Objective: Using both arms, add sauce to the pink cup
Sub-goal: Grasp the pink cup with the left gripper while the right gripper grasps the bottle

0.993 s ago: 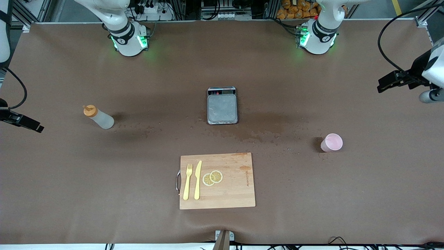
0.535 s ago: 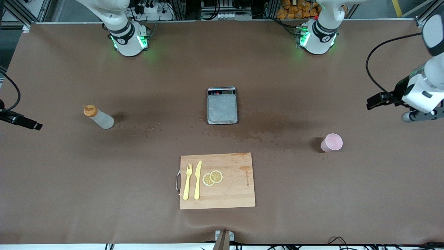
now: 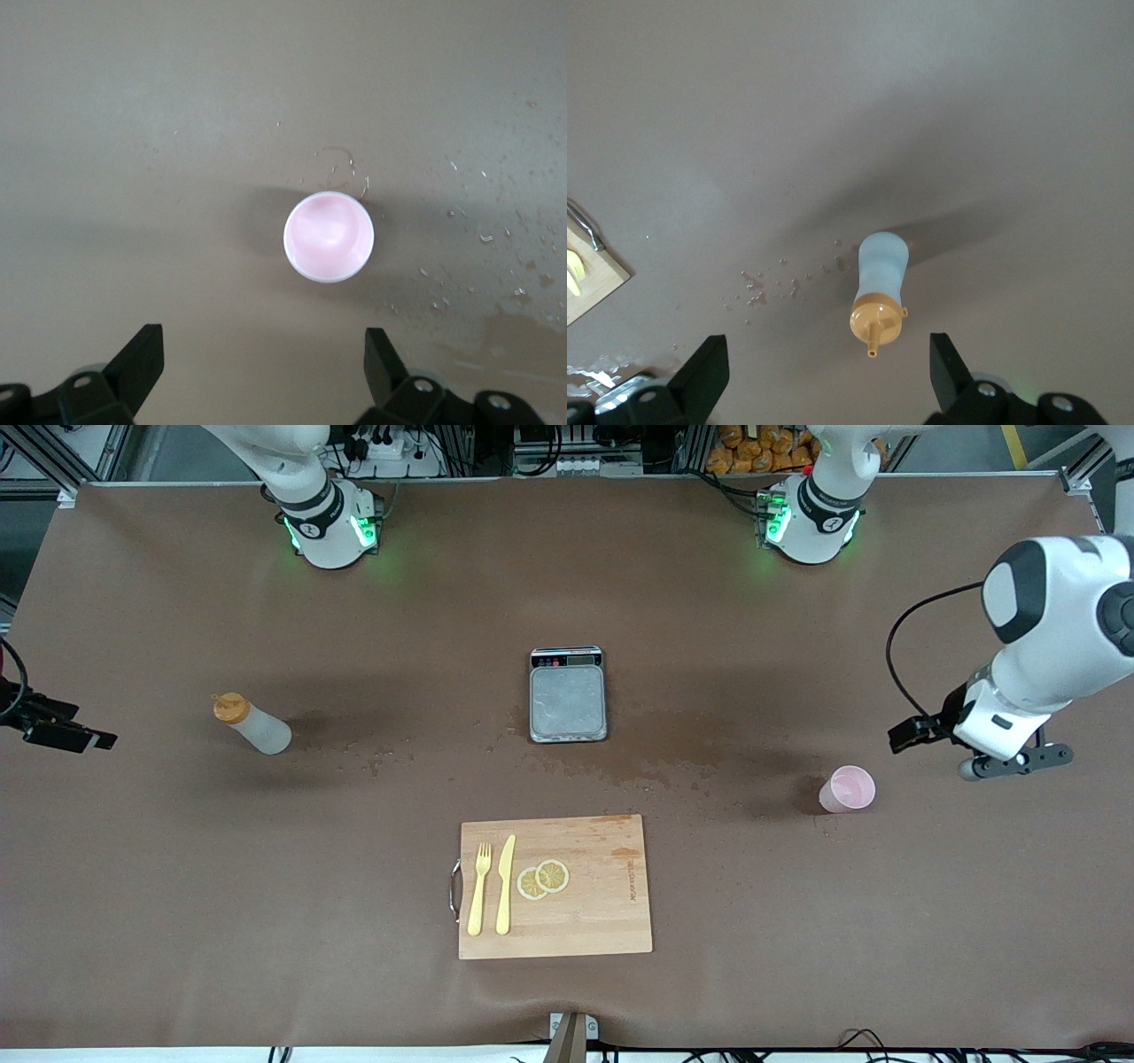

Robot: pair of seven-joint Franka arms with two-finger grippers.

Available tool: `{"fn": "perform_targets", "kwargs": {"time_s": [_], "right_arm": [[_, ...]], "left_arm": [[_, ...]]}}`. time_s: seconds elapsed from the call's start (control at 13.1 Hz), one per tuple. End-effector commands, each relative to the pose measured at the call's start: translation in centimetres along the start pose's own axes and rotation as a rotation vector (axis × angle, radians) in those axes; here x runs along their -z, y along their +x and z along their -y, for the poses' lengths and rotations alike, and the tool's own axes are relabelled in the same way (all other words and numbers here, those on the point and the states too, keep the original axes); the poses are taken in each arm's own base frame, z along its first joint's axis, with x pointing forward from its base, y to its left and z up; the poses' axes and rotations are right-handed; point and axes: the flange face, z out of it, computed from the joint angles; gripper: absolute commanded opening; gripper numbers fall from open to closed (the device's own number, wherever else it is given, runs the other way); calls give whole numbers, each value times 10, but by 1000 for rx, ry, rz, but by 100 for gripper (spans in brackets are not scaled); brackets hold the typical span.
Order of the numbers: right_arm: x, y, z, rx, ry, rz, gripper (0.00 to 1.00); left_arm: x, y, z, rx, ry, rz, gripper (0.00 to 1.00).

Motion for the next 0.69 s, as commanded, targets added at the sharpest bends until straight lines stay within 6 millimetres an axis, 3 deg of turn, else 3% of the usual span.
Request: {"fn": "perform_targets", "kwargs": {"time_s": [0.0,0.15,0.38,0.53,0.61], "right_arm": [[-23,21,-30,-85,60,83,100],[-41,31,-49,-168,114,165,100],[-58,32,-48,-300,93,231,100],[-76,41,-55,-345,106,279,100],[-88,45,-63,-366,136,331,100]], "left_arm": [[-23,7,-2,7,-1,-30,100],[-52,15,-3,8,-9,-43,100],[-95,14,-2,9,-19,-59,100],[-107,9,-2,9,-20,-57,99],[-112,6,-2,10,-19,-46,90]]}}
